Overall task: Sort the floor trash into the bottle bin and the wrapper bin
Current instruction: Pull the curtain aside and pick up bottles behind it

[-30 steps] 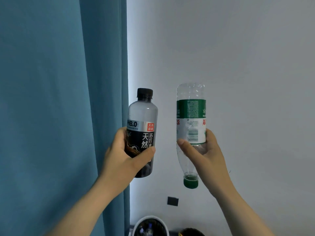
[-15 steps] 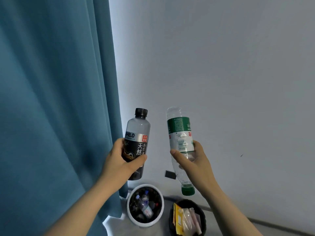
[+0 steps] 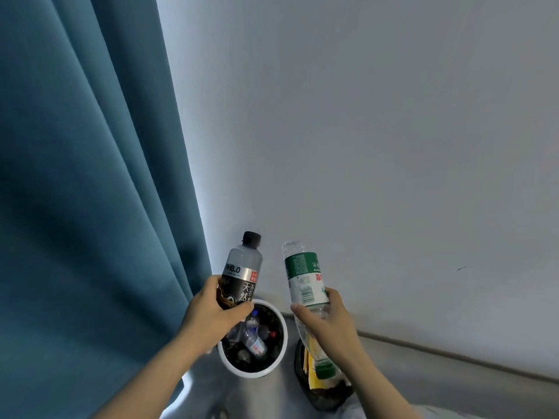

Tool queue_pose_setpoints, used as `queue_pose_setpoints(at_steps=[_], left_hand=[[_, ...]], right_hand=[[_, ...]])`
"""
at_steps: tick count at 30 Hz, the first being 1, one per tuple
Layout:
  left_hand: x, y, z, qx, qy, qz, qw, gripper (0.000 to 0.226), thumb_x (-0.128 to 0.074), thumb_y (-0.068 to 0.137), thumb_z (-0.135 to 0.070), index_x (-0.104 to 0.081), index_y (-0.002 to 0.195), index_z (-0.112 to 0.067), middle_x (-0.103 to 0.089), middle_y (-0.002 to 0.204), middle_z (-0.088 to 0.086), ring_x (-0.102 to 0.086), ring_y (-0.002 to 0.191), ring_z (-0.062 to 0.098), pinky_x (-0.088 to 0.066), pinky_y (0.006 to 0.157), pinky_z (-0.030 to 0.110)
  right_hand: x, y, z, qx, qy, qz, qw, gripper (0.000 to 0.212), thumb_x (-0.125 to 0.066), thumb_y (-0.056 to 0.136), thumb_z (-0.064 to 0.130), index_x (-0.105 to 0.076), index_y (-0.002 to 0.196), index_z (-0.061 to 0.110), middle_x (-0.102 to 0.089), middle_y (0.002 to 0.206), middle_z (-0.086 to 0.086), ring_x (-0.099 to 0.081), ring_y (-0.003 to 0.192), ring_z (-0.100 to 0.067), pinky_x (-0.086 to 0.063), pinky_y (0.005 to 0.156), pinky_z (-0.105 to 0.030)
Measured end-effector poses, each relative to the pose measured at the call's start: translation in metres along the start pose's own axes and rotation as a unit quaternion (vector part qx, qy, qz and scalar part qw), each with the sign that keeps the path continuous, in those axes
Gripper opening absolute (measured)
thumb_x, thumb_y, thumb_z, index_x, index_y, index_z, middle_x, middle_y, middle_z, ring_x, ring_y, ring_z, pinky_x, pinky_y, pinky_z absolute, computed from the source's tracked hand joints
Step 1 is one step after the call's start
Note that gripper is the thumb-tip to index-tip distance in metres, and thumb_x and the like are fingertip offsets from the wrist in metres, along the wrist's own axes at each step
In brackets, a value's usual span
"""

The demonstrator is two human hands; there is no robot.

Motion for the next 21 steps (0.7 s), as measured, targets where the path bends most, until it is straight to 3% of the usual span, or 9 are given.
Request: queue_pose_setpoints(at_steps=[3,6,13,16,21], left_hand=[[-0.008,0.024,0.022,0.036,0.019,0.000,0.999,0.053,-0.082,0.055,-0.041,-0.054,0.098,-0.029,-0.067,0.090,-0.003,-0.065,0.080,0.017,-0.055,0.074,0.038],[-0.017,0.044,0.040,0.064,0.041,-0.004,0.997,0.049,-0.083,0.065,-0.032,-0.053,0.103,-0.025,-0.066,0.092,-0.002,-0.063,0.082,0.017,-0.052,0.072,0.034],[-0.058,0.078,0.099,0.175,0.061,-0.003,0.983,0.051,-0.083,0.063,-0.039,-0.055,0.102,-0.019,-0.064,0.090,-0.002,-0.062,0.084,0.019,-0.051,0.073,0.033],[-0.075,0.093,0.125,0.205,0.080,0.003,0.976,0.046,-0.080,0.069,-0.039,-0.052,0.100,-0.021,-0.060,0.085,-0.008,-0.059,0.081,0.015,-0.047,0.070,0.031],[-0.104,0.119,0.172,0.263,0.086,0.023,0.961,0.049,-0.077,0.071,-0.043,-0.051,0.104,-0.017,-0.063,0.094,-0.001,-0.060,0.083,0.017,-0.049,0.067,0.029]], right_hand=[[-0.010,0.026,-0.020,-0.037,-0.035,0.022,0.998,0.050,-0.073,0.079,0.042,-0.045,0.117,0.026,-0.063,0.099,0.013,-0.061,0.084,0.000,-0.044,0.060,-0.014],[-0.020,0.055,-0.038,-0.064,-0.069,0.045,0.994,0.051,-0.073,0.078,0.044,-0.046,0.116,0.023,-0.062,0.098,0.010,-0.062,0.082,-0.002,-0.045,0.059,-0.016],[-0.053,0.117,-0.105,-0.147,-0.173,0.143,0.963,0.060,-0.070,0.074,0.052,-0.045,0.119,0.021,-0.061,0.103,0.005,-0.061,0.092,-0.014,-0.049,0.076,-0.029],[-0.067,0.138,-0.133,-0.172,-0.196,0.172,0.950,0.061,-0.070,0.076,0.049,-0.045,0.121,0.017,-0.060,0.106,0.001,-0.060,0.092,-0.015,-0.045,0.069,-0.025],[-0.085,0.175,-0.186,-0.208,-0.242,0.194,0.928,0.059,-0.067,0.075,0.052,-0.048,0.118,0.016,-0.060,0.103,0.001,-0.059,0.085,-0.013,-0.047,0.065,-0.024]])
Point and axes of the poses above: each hand's wrist, its own y-axis towards the middle knuckle, its own x-axis out of the back of the hand, z = x × y, the point moved 4 cm from there along y, towards the middle knuckle
